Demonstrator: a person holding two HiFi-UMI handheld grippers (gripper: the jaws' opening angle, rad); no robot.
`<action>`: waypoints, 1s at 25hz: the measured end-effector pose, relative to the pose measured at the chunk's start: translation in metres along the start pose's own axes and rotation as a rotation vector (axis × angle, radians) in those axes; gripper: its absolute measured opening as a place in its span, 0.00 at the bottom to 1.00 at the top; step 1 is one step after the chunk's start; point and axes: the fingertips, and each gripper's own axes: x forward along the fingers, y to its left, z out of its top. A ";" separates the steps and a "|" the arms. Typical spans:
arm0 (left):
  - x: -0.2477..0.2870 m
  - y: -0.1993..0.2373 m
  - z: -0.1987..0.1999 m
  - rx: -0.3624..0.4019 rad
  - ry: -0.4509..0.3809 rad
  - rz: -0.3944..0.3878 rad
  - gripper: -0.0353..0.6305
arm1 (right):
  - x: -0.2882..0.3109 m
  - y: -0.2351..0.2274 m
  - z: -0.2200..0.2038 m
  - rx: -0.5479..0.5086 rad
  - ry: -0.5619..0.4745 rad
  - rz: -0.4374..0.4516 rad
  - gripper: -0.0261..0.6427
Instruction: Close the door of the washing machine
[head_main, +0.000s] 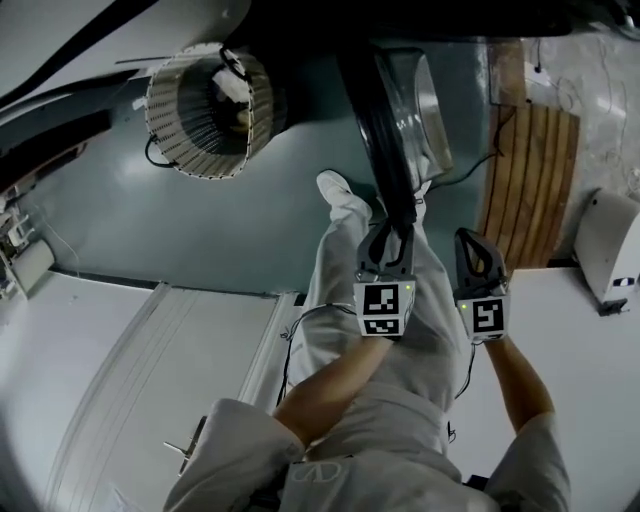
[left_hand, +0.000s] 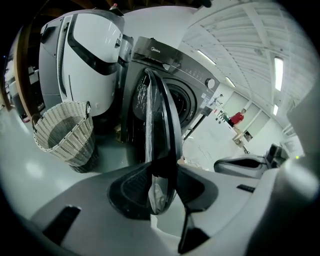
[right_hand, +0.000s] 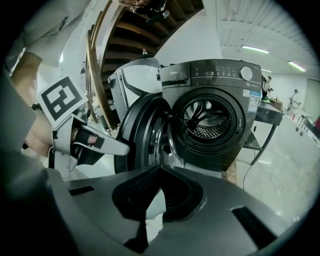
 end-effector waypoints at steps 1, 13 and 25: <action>0.003 -0.005 0.000 -0.009 0.005 -0.002 0.25 | -0.003 -0.002 -0.004 -0.013 0.003 0.000 0.06; 0.043 -0.065 0.012 -0.136 0.052 -0.015 0.29 | -0.017 -0.021 -0.040 -0.102 0.030 0.013 0.06; 0.075 -0.108 0.030 -0.187 0.100 -0.062 0.32 | -0.010 -0.051 -0.061 -0.091 -0.028 -0.035 0.11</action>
